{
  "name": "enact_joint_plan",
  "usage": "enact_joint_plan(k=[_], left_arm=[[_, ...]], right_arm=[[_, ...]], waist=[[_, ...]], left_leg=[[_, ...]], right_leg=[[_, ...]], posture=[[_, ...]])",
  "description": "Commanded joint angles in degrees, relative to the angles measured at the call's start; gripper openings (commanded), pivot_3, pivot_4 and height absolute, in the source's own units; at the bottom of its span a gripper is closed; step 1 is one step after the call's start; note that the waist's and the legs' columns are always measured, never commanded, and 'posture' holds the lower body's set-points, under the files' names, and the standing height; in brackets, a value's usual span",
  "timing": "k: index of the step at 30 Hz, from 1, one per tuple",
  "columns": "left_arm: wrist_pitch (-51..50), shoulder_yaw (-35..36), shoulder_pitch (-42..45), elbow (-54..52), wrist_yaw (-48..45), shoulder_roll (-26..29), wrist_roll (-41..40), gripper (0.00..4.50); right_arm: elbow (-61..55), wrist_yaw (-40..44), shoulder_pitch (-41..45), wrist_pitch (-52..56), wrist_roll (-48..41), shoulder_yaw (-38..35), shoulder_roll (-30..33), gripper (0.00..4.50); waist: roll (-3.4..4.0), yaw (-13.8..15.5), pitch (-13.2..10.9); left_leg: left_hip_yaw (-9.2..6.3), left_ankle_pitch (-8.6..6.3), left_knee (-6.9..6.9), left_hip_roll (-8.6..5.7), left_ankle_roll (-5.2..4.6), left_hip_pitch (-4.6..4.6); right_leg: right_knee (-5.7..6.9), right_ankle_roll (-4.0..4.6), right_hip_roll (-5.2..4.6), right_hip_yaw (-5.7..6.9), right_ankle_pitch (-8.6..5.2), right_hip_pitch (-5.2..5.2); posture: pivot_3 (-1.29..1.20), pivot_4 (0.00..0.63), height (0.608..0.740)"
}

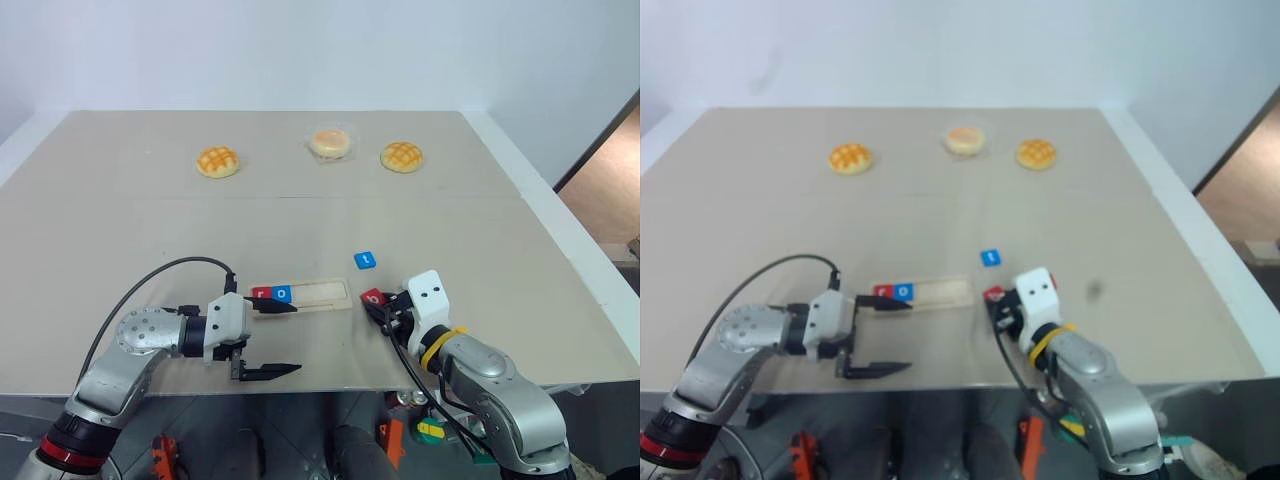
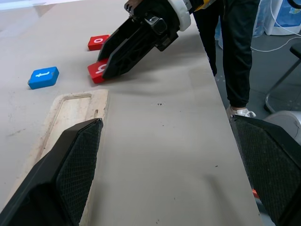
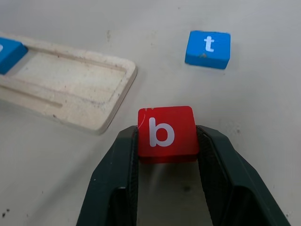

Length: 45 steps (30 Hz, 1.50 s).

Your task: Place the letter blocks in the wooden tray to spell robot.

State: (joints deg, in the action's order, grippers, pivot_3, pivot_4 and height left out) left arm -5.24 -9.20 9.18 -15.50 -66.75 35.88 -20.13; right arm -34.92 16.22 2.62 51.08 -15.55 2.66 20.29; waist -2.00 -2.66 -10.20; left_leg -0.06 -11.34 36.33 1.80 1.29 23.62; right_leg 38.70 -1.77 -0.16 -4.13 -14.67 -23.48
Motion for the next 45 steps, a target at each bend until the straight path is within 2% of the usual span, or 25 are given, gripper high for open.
enact_joint_plan(k=[1, 4, 6, 7, 8, 12, 13, 17, 19, 23, 27, 30, 33, 45], left_arm=[[1.47, -0.14, -0.42, -0.11, 0.02, 0.15, 0.49, 4.5], [1.71, -0.04, -0.62, 0.04, 0.09, 0.21, 0.62, 4.5], [1.79, -0.01, -0.73, 0.12, 0.12, 0.2, 0.77, 4.5], [1.83, 0.0, -0.77, 0.17, 0.12, 0.18, 0.83, 4.5], [1.9, 0.03, -0.88, 0.2, 0.1, 0.2, 0.94, 4.5], [2.26, 0.1, -1.29, 0.38, -0.01, 0.31, 1.18, 4.5], [2.47, 0.07, -1.29, 0.56, -0.12, 0.36, 1.27, 4.5], [3.89, -0.18, -0.84, 1.64, -0.89, 0.19, 1.47, 4.5], [4.48, -0.42, -0.34, 2.24, -1.66, -0.12, 0.99, 4.5], [5.5, -0.96, 0.68, 3.3, -2.63, -0.55, 1.19, 4.5], [5.53, -1.03, 0.22, 3.08, -2.25, -0.53, 1.46, 4.5], [5.45, -0.8, -0.91, 2.41, -1.44, -0.23, 1.68, 4.5], [5.21, -0.53, -2.3, 1.28, -0.5, 0.12, 1.84, 4.5], [4.62, -0.16, -3.61, -0.12, 1.99, 1.42, 1.89, 4.5]], right_arm=[[-3.71, 0.85, -0.45, -0.19, -0.5, 0.87, 1.03, 1.2], [-3.88, 0.41, -0.73, 0.42, -1.12, 0.46, 0.34, 1.2], [-4.0, 0.5, -0.71, 0.43, -1.51, 0.07, 0.19, 2.24], [-4.11, 0.46, -0.6, 0.18, -1.5, -0.12, 0.22, 2.5], [-4.5, 0.67, -0.42, 0.23, -1.76, -0.56, 0.53, 2.97], [-6.87, 3.53, 1.22, 0.27, -4.14, -4.45, 3.52, 4.28], [-7.25, 5.48, 2.44, 0.68, -5.94, -5.97, 4.91, 4.4], [-2.88, 18.98, 9.51, 0.5, -13.86, -9.82, 14.55, 4.4], [2.94, 29.04, 14.53, -2.25, -16.1, -8.06, 20.01, 4.4], [16.65, 47.83, 22.81, -17.2, -10.27, 2.59, 26.55, 4.4], [36.67, 61.81, 31.35, -38.43, 0.23, 12.76, 25.9, 4.4], [48.28, 66.22, 35.9, -46.48, 3.18, 15.1, 23.35, 4.4], [54.43, 69.09, 37.82, -51.16, 4.74, 15.61, 21.8, 4.4], [53.55, 73.38, 34.69, -52.29, 4.8, 15.59, 20.92, 4.4]], waist=[[0.0, 0.0, 0.0], [0.0, 0.0, 0.0], [0.0, 0.0, 0.0], [0.0, 0.0, 0.0], [0.0, 0.0, 0.0], [0.0, 0.01, 0.0], [0.01, 0.01, -0.01], [0.0, -0.01, -0.05], [-0.01, -0.01, -0.06], [0.03, -0.01, -0.1], [0.09, -0.12, -0.15], [0.14, -0.08, -0.21], [0.15, -0.03, -0.21], [0.17, 0.07, -0.22]], left_leg=[[0.0, 0.0, 0.0, 0.0, 0.0, 0.0], [0.0, 0.0, 0.0, 0.0, 0.0, 0.01], [0.0, 0.0, 0.0, 0.0, 0.0, 0.01], [0.0, 0.0, 0.0, 0.0, 0.0, 0.01], [0.0, 0.0, 0.0, 0.0, 0.0, 0.01], [0.01, 0.0, 0.0, 0.0, 0.0, 0.02], [0.02, 0.0, 0.0, -0.01, 0.0, 0.02], [0.07, 0.0, 0.01, -0.01, 0.0, 0.0], [0.05, 0.0, 0.0, -0.01, 0.0, -0.02], [0.01, -0.02, -0.03, 0.03, -0.06, -0.06], [0.06, -0.12, -0.05, 0.07, -0.21, 0.01], [0.09, -0.19, -0.03, 0.05, -0.33, 0.11], [0.05, -0.25, -0.03, 0.03, -0.41, 0.2], [0.05, -0.31, 0.11, 0.01, -0.48, 0.2]], right_leg=[[0.0, 0.0, 0.0, 0.0, 0.0, 0.0], [0.0, 0.0, 0.0, 0.01, 0.0, -0.01], [0.0, 0.0, 0.0, 0.0, 0.0, -0.01], [0.0, 0.0, 0.0, 0.0, 0.0, -0.01], [0.0, 0.0, 0.0, 0.0, 0.0, -0.01], [-0.02, -0.01, -0.03, 0.0, 0.0, -0.01], [-0.03, -0.01, -0.04, -0.01, 0.0, 0.0], [-0.06, -0.03, -0.04, -0.04, 0.02, 0.01], [-0.1, 0.0, -0.02, 0.0, 0.04, 0.05], [-0.32, 0.04, 0.04, 0.08, 0.09, 0.15], [-0.48, -0.24, 0.1, 0.06, 0.26, 0.13], [-0.55, -0.28, 0.08, 0.02, 0.27, 0.09], [-0.55, -0.2, 0.04, 0.03, 0.29, 0.05], [-0.53, -0.16, -0.12, 0.03, 0.38, 0.11]], posture=[[0.0, 0.15, 0.74], [0.0, 0.15, 0.74], [0.0, 0.15, 0.74], [0.0, 0.15, 0.74], [0.0, 0.15, 0.74], [0.0, 0.15, 0.74], [0.0, 0.15, 0.74], [0.0, 0.15, 0.74], [0.0, 0.15, 0.74], [0.0, 0.15, 0.74], [0.0, 0.15, 0.74], [0.0, 0.15, 0.74], [0.0, 0.15, 0.74], [0.0, 0.15, 0.74]])
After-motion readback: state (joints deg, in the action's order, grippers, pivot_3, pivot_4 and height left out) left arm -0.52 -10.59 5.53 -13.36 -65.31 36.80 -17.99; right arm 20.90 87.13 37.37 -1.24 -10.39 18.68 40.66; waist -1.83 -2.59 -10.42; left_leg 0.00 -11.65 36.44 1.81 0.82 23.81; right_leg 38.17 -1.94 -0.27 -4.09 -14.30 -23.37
